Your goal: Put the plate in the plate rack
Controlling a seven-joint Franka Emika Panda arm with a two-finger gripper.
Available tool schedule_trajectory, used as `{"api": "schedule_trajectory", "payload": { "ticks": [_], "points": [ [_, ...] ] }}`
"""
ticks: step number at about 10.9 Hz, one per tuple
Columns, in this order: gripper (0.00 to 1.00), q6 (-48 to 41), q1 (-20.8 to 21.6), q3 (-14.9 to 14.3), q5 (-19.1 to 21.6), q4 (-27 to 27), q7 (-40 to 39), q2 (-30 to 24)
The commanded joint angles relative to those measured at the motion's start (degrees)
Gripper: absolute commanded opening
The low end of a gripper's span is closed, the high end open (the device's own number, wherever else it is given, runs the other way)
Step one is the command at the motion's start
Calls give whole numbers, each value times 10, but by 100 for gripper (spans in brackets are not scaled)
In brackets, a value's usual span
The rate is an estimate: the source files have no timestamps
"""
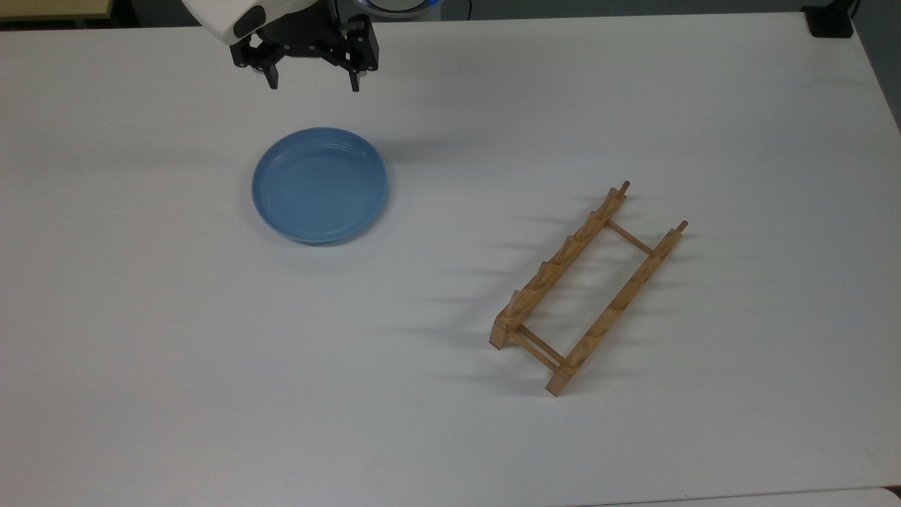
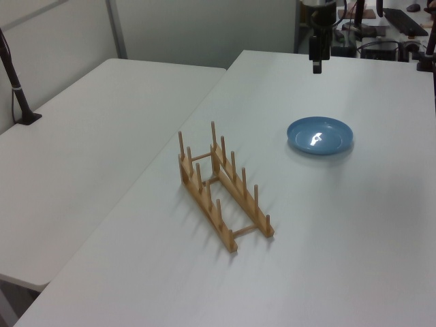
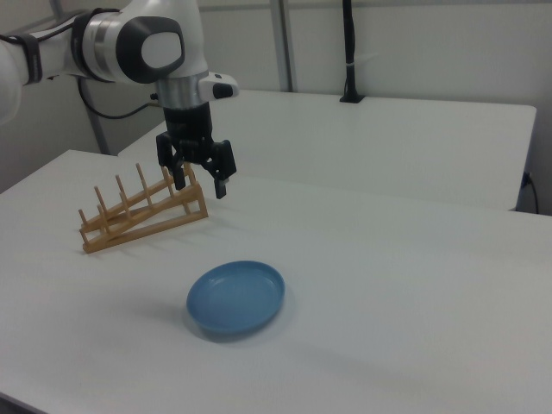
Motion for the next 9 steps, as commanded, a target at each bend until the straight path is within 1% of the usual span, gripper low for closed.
{"api": "schedule_trajectory", "payload": {
  "ticks": [1,6,9],
  "points": [
    [100,13,2,1,-7,-22,5,-3],
    [100,13,2,1,-7,-22,5,-2],
    [100,17,1,1,-5,-22,3,7]
  ]
}}
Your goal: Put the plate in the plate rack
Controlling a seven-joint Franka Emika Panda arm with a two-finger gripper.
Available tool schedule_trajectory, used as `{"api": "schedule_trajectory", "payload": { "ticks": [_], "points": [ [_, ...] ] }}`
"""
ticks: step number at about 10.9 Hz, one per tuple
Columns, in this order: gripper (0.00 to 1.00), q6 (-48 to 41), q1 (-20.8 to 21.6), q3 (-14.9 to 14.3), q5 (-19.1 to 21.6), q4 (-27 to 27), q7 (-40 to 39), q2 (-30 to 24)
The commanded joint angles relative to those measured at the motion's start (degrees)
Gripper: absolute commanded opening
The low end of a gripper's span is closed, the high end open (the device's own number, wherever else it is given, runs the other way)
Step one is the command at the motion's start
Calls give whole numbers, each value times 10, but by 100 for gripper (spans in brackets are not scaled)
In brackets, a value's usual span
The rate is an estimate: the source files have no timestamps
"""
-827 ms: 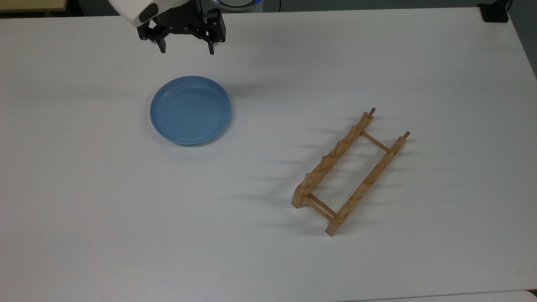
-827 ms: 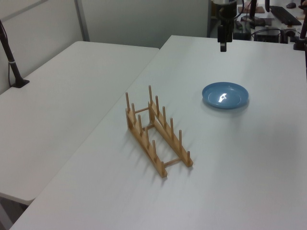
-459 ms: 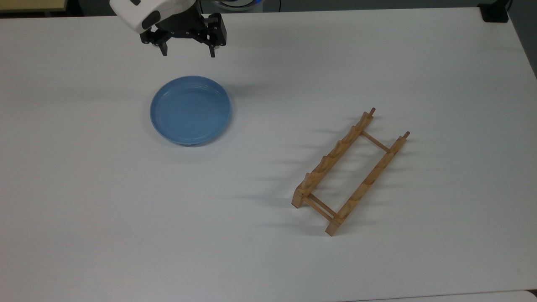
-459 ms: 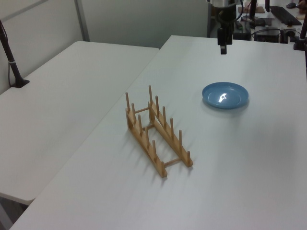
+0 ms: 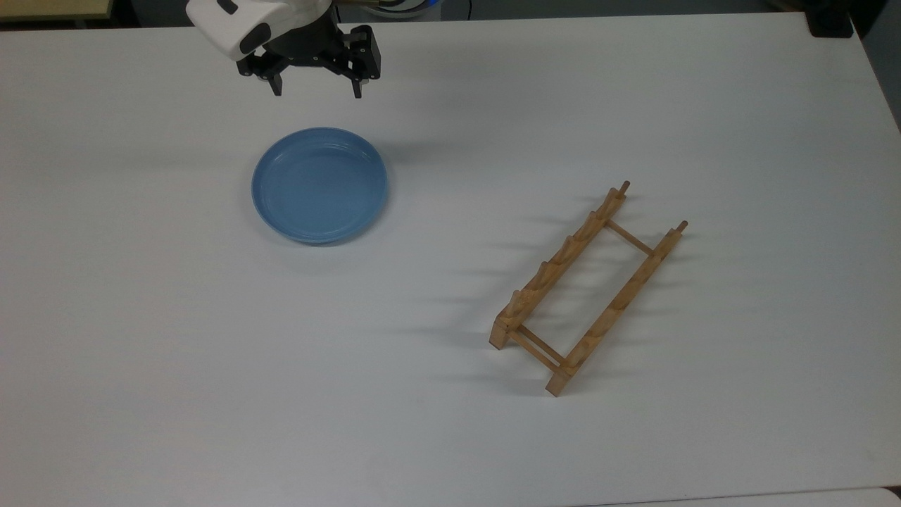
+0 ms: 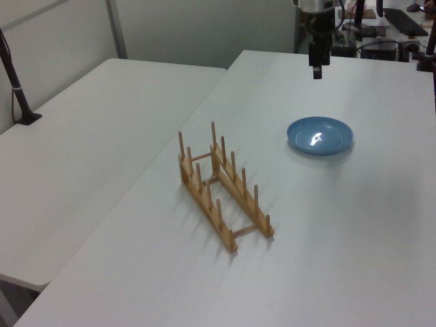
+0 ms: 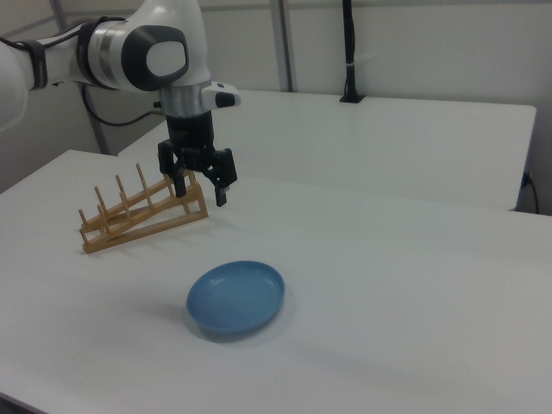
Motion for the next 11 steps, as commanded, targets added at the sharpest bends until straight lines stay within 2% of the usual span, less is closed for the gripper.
{"api": "schedule_trajectory", "payload": {
  "ticks": [1,5,7,9,11],
  "points": [
    [100,28,-9,2,2,-11,4,10],
    [100,30,-68,-21,117,-3,-97,68],
    [100,33,-80,-24,120,-3,-118,103],
    [100,79,-83,-24,119,-7,-121,148],
    [95,107,-95,-24,119,-10,-123,163]
  ]
}}
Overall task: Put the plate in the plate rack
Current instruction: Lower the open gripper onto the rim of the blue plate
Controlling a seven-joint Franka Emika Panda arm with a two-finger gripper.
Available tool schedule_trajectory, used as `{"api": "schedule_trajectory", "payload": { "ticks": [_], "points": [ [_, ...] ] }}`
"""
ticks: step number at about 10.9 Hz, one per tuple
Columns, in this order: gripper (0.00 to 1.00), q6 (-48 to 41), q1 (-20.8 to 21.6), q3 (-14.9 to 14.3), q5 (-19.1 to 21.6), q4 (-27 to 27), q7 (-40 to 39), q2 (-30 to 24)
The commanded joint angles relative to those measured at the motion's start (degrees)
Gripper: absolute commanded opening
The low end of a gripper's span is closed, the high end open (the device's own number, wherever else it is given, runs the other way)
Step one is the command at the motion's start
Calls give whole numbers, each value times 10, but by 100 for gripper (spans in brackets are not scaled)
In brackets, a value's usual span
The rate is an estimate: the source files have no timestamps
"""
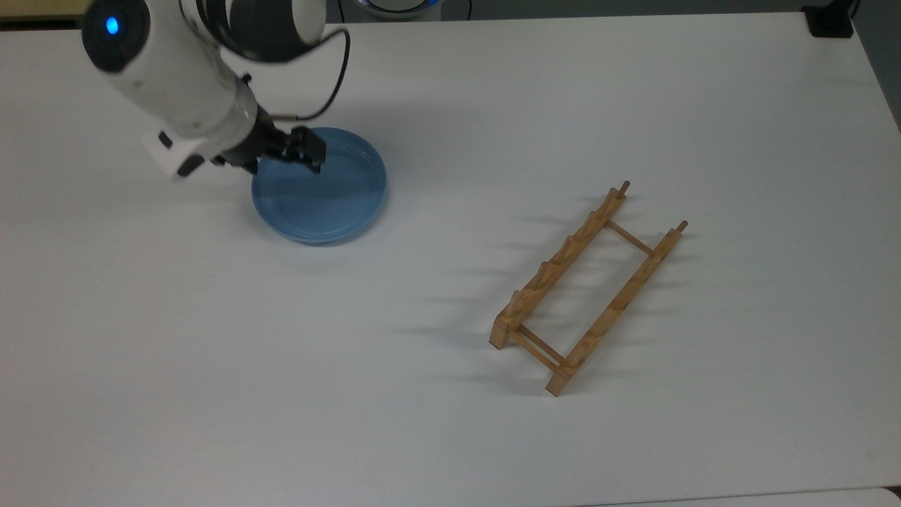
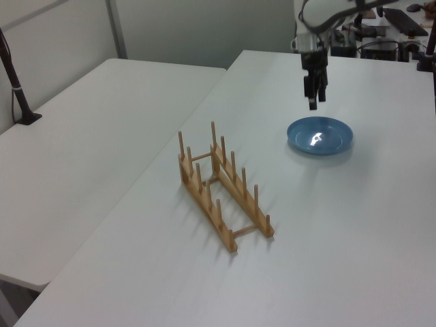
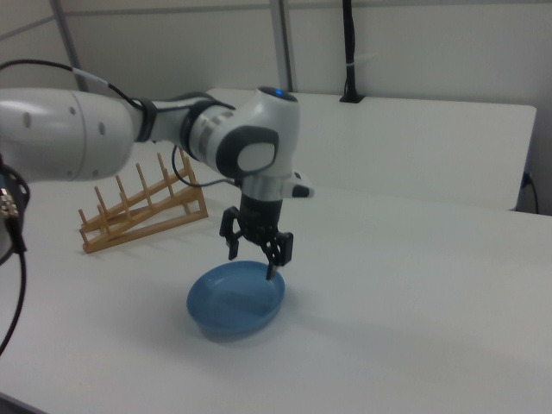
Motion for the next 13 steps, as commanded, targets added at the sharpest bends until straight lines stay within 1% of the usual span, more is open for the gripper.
{"api": "schedule_trajectory", "payload": {
  "ticks": [1,2,4,5,6,7,8,9,10,11,13],
  "points": [
    [95,48,-13,-4,9,-8,-22,17],
    [95,60,-18,-4,10,-8,-37,27],
    [95,64,-25,-7,9,-8,-74,29],
    [90,64,-23,-14,9,-8,-95,35],
    [83,63,-21,-14,9,-8,-108,35],
    [76,63,-19,-15,5,-12,-119,35],
    [66,63,-19,-15,4,-15,-129,35],
    [60,63,-18,-15,3,-15,-132,36],
    [60,64,-18,-15,2,-17,-133,37],
    [57,64,-18,-15,2,-20,-138,40],
    [57,64,-17,-15,-5,-21,-148,40]
  ]
}}
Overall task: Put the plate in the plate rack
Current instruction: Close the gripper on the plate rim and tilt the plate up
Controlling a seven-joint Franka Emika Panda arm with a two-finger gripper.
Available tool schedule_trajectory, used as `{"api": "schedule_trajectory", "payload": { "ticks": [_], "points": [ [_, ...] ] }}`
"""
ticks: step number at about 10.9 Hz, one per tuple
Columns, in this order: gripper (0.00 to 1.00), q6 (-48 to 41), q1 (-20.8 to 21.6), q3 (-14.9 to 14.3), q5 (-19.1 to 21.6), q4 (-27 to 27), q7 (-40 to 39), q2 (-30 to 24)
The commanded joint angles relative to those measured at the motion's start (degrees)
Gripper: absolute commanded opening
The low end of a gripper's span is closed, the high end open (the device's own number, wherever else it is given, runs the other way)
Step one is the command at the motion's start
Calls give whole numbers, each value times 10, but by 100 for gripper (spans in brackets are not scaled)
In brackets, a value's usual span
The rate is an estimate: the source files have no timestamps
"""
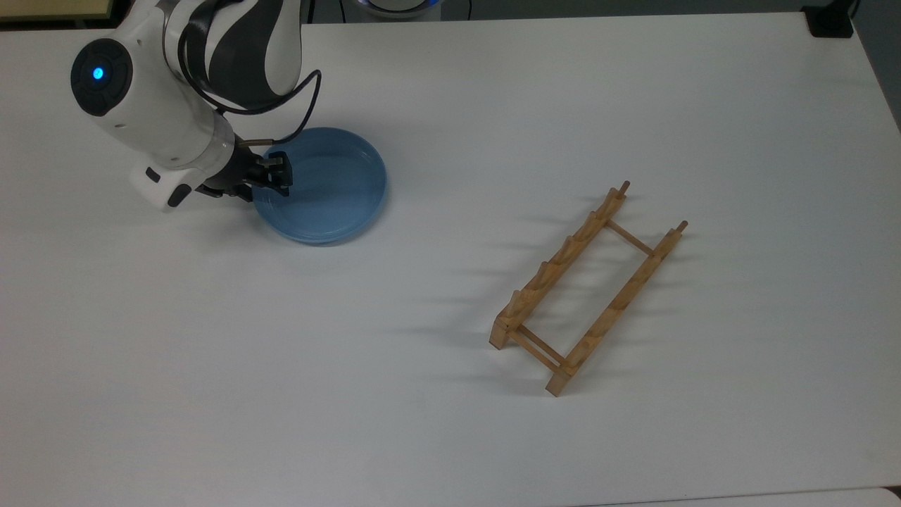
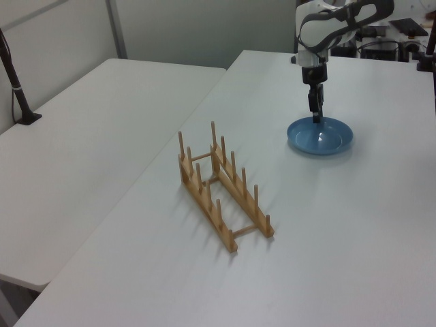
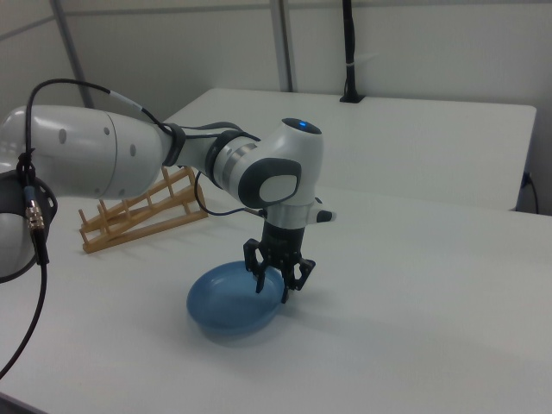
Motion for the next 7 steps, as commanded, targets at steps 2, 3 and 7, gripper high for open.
{"api": "schedule_trajectory", "payload": {
  "ticks": [2,3,7],
  "points": [
    [56,13,11,-10,-12,-21,-20,-7],
    [49,13,12,-10,-13,-21,-20,-7],
    [14,14,12,-10,-13,-21,-23,-7]
  ]
}}
